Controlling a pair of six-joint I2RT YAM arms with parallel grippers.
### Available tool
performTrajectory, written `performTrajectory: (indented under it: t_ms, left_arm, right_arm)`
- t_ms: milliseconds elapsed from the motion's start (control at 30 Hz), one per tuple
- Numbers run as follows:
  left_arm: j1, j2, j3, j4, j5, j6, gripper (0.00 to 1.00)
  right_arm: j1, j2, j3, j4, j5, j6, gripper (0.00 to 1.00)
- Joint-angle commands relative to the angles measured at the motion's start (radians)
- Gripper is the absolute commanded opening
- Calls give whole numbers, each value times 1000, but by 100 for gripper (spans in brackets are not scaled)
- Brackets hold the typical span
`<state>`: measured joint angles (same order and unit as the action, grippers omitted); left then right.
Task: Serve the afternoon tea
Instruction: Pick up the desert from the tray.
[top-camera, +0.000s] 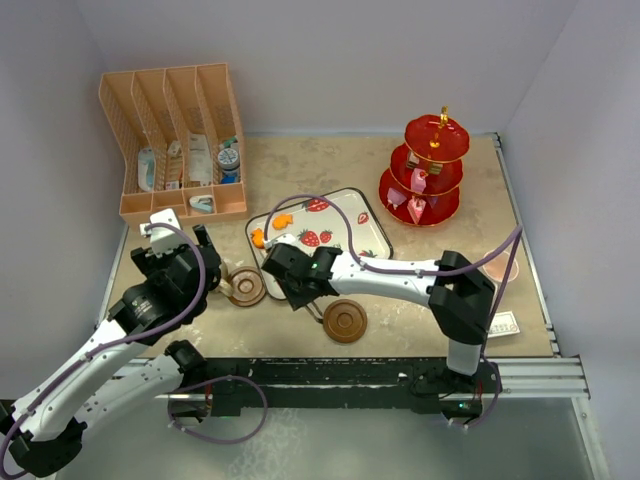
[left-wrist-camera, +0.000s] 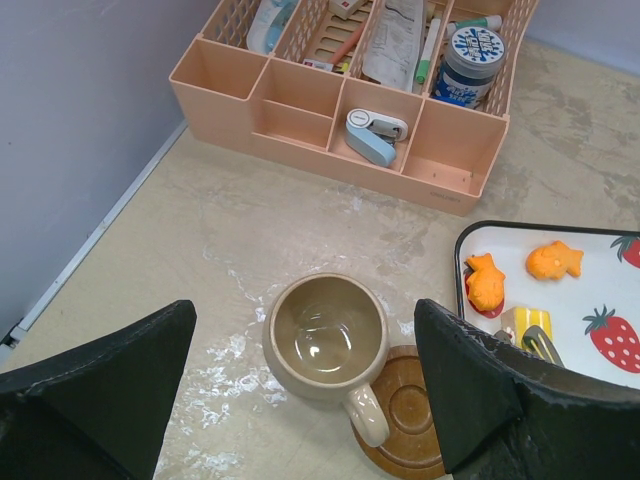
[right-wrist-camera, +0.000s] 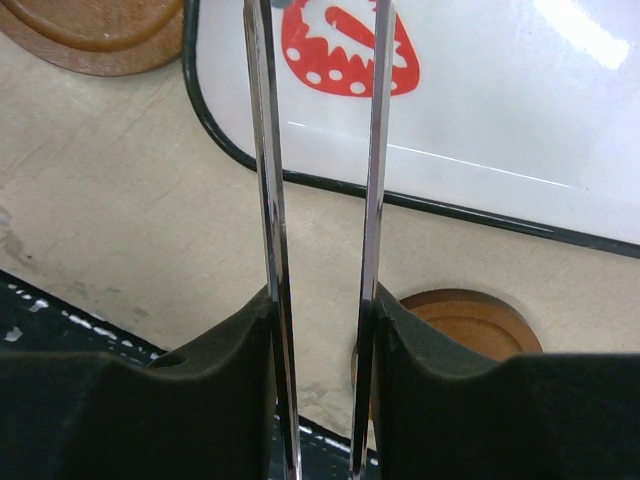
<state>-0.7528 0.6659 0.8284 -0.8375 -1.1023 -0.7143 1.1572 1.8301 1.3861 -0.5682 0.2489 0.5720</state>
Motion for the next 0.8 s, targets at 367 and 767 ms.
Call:
performTrajectory:
  t_ms: [367, 767]
  left_arm:
    - [2, 12, 34, 14, -10, 3, 88]
    - [2, 14, 34, 19, -1, 9, 88]
  right_arm:
    - [-82, -124, -120, 72, -53, 15, 40]
    - [-210, -224, -235, 177, -204, -35, 39]
